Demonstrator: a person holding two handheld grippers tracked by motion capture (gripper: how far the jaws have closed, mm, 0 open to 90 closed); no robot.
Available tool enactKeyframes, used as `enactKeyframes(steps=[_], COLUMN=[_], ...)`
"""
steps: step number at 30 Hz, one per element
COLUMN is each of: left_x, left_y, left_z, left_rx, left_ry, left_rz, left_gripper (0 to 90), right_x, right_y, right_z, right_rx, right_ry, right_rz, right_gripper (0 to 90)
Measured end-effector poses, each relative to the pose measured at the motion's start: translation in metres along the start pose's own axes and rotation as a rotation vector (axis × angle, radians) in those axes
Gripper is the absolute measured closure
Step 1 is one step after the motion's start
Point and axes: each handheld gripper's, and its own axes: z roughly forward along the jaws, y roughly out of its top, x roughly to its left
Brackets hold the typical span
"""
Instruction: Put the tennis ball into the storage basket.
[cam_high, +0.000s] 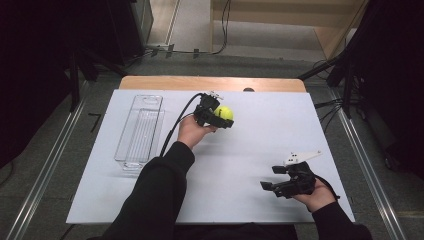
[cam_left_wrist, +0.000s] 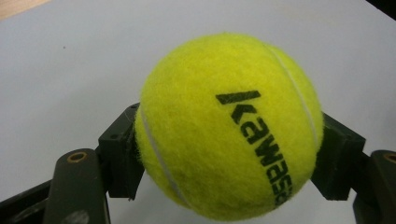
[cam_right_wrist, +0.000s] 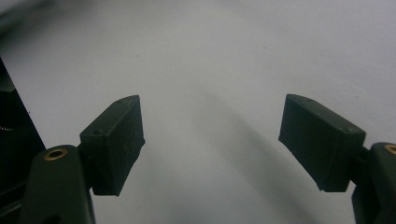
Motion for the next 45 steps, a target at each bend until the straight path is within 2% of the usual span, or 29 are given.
enactKeyframes(steps=[3,5,7,15,22,25,45], left_x=[0.0,0.0,0.0,-0.006,-0.014,-0.016,-0.021], left_y=[-0.004,-0.008,-0.01,-0.016,-0.019,-0.02,-0.016], left_z=[-0.003,-0.008,-0.011,-0.028,-0.036,-0.038,-0.054], left_rx=[0.003,-0.002,0.003,-0.001,0.005,0.013,-0.008], left_ry=[-0.01,-0.032,-0.033,-0.052,-0.063,-0.064,-0.079], left_rz=[0.0,-0.018,-0.02,0.0,0.015,0.027,0.012], left_gripper=[26.7,26.7,26.7,26.7,26.7,26.7,26.7], right_x=[0.0,0.0,0.0,0.0,0.0,0.001,0.002], right_y=[0.0,0.0,0.0,0.0,0.0,0.001,0.001], right_z=[0.0,0.0,0.0,0.001,-0.001,-0.001,-0.001], right_rx=[0.001,0.002,0.003,0.004,-0.002,0.0,0.001], right_ry=[0.001,0.001,-0.001,-0.003,-0.006,-0.002,-0.004], right_rz=[0.002,0.003,0.003,0.003,0.003,-0.002,-0.003], right_gripper=[19.9,19.9,19.9,19.9,19.9,19.9,19.9])
